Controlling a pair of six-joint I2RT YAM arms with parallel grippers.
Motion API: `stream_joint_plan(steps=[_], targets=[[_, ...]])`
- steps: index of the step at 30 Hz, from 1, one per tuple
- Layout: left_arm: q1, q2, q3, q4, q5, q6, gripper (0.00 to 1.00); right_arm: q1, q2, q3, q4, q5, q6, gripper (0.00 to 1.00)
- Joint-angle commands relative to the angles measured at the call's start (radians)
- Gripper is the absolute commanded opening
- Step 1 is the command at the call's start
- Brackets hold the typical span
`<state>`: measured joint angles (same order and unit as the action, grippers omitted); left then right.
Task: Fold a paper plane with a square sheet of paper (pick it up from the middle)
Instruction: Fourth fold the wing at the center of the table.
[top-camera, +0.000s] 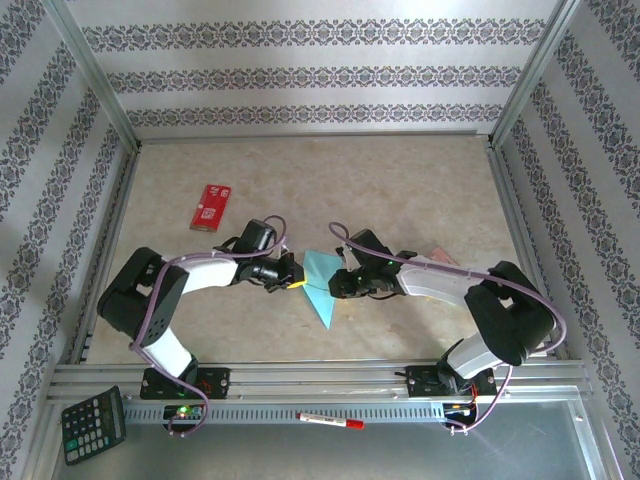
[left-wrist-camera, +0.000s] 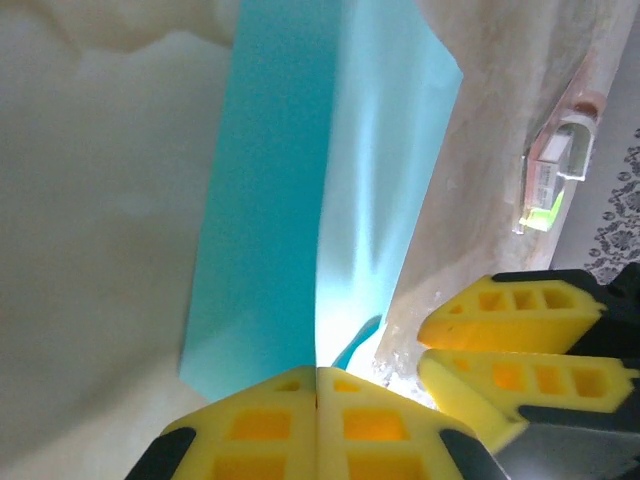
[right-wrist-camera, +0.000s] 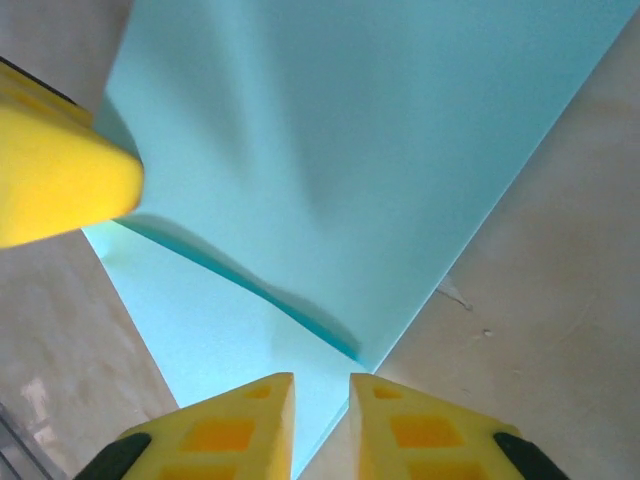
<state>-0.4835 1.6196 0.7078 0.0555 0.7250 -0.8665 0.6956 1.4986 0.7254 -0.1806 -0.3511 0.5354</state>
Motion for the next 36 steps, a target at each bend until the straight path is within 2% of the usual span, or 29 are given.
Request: stream_joint_plan(steps=[1, 7, 13, 24, 31, 36], targets=[[-0.013, -0.104, -0.041, -0.031, -0.084, -0.113, 0.0, 0.069, -0.062, 0.038, -0.068, 0.088, -0.049, 0.27], [-0.02, -0.176, -0.04, -0.109, -0.142, -0.167, 0.0, 0.224, -0.062, 0.056, -0.012, 0.244, 0.026, 0.35], [-0.026, -0.175, -0.015, -0.16, -0.145, -0.18, 0.0, 0.336, -0.009, 0.091, -0.021, 0.418, 0.091, 0.37], [-0.026, -0.168, 0.012, -0.216, -0.114, -0.222, 0.0, 0.47, 0.083, 0.145, -0.096, 0.654, 0.204, 0.38], [-0.026, -0.159, 0.026, -0.246, -0.09, -0.235, 0.0, 0.554, 0.169, 0.239, -0.235, 0.827, 0.247, 0.4], [-0.026, -0.161, 0.03, -0.256, -0.084, -0.241, 0.0, 0.58, 0.227, 0.299, -0.315, 0.889, 0.265, 0.4]])
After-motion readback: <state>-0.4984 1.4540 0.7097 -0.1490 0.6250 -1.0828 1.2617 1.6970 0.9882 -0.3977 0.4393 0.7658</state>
